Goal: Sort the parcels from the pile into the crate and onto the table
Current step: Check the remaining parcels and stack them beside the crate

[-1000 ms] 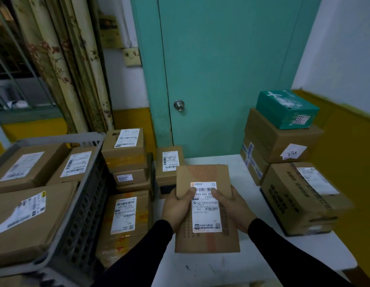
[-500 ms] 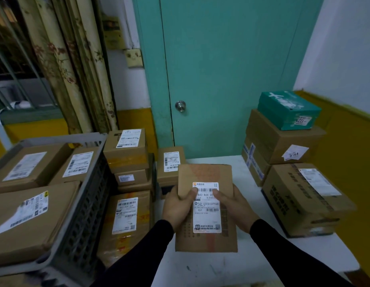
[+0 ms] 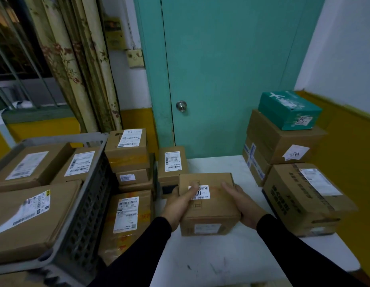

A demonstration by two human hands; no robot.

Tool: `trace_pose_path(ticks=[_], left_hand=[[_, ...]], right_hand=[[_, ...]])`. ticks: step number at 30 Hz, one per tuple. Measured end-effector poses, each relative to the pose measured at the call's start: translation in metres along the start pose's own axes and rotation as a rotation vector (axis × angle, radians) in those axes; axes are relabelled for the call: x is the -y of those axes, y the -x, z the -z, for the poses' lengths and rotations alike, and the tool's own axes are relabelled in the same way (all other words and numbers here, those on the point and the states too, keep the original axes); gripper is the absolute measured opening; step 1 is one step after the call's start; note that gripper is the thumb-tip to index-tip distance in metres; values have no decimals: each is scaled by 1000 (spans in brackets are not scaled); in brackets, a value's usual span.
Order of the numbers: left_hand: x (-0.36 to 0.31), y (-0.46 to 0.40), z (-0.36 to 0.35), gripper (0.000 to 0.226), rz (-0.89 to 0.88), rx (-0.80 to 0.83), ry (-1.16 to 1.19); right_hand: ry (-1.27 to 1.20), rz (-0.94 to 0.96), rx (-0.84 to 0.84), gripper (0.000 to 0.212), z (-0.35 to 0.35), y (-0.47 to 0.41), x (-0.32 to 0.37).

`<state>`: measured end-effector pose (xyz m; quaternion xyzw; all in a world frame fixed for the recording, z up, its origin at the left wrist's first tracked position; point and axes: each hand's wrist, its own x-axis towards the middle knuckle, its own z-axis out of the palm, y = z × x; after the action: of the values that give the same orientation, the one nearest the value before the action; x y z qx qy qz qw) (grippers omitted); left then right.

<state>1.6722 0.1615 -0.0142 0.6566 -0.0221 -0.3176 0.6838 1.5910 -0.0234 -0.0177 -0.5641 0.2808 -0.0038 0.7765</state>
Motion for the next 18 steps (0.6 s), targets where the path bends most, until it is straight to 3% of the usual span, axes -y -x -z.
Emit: trace_pose_path(ticks=[4,11,18], left_hand=[[11,-1,-1,52,-83,-91,-128],[10,-4,1,44,-130,-117,-198],[11,-1,0,41,-149,-138,-205]], right_hand=[[102,34,-32,73,-3,1,-5],[76,49,-48,57,-7,3,-16],[114,67,-46,59,-4,1,-12]])
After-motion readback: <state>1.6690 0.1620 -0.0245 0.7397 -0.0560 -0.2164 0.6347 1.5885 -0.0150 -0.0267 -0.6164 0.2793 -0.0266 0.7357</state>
